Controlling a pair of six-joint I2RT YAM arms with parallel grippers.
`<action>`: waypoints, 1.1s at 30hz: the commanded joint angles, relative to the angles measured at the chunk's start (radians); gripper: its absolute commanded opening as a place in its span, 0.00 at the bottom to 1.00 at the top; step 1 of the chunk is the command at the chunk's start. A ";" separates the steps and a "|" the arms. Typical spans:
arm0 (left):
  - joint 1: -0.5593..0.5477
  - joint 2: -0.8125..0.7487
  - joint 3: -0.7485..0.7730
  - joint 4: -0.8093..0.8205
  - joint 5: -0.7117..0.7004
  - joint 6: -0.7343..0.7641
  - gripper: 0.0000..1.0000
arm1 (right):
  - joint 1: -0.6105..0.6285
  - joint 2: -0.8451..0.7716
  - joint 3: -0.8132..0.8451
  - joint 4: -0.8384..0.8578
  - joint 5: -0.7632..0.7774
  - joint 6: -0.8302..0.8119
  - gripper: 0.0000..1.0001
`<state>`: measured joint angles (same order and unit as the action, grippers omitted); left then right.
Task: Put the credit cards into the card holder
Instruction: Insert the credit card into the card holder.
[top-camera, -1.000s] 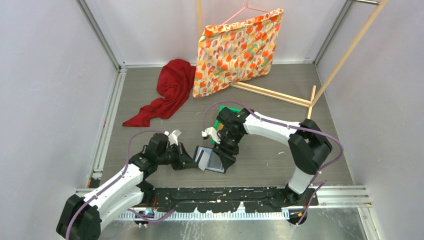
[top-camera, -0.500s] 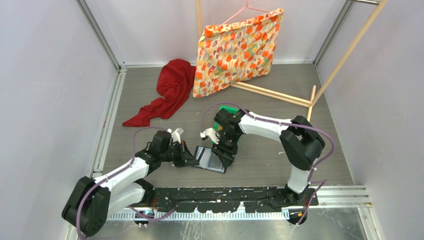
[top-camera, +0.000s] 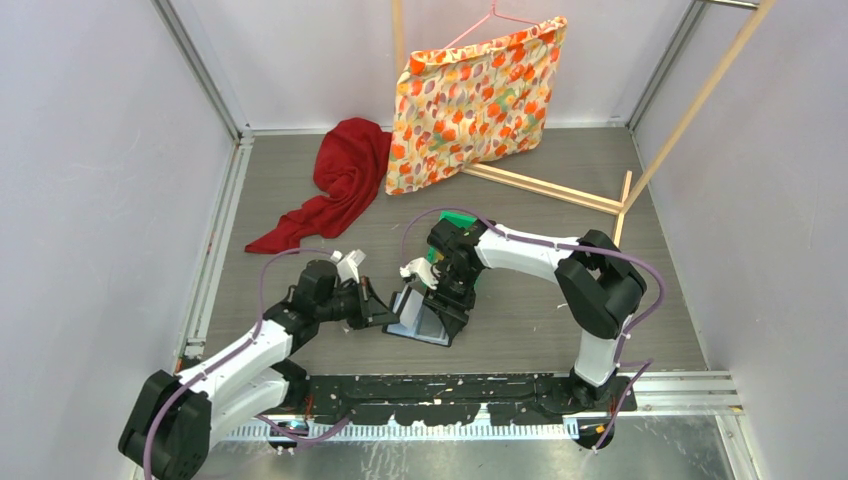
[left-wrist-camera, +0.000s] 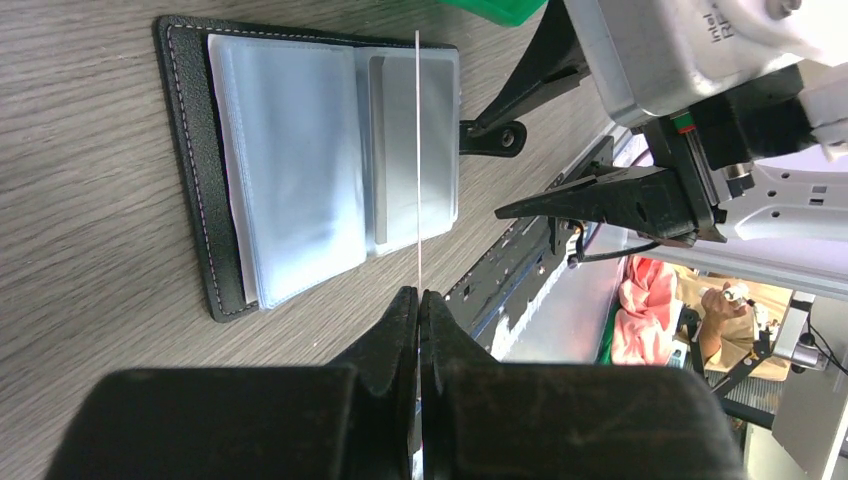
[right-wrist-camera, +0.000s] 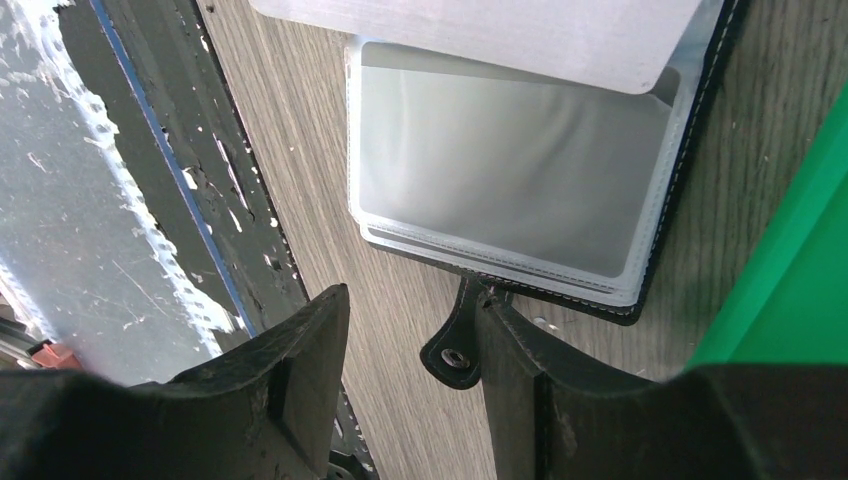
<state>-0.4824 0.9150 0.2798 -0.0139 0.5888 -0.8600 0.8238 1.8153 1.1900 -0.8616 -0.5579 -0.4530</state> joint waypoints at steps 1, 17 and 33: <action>0.007 -0.003 -0.011 0.038 0.004 0.001 0.00 | 0.008 0.004 0.029 -0.002 0.000 -0.004 0.54; 0.007 0.160 -0.019 0.146 0.051 0.012 0.00 | 0.007 0.006 0.035 -0.004 -0.002 -0.001 0.54; 0.005 0.230 0.020 0.100 0.045 0.058 0.00 | 0.008 0.035 0.053 -0.007 0.021 0.010 0.54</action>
<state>-0.4820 1.1244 0.2653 0.0772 0.6147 -0.8440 0.8238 1.8324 1.1984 -0.8639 -0.5571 -0.4522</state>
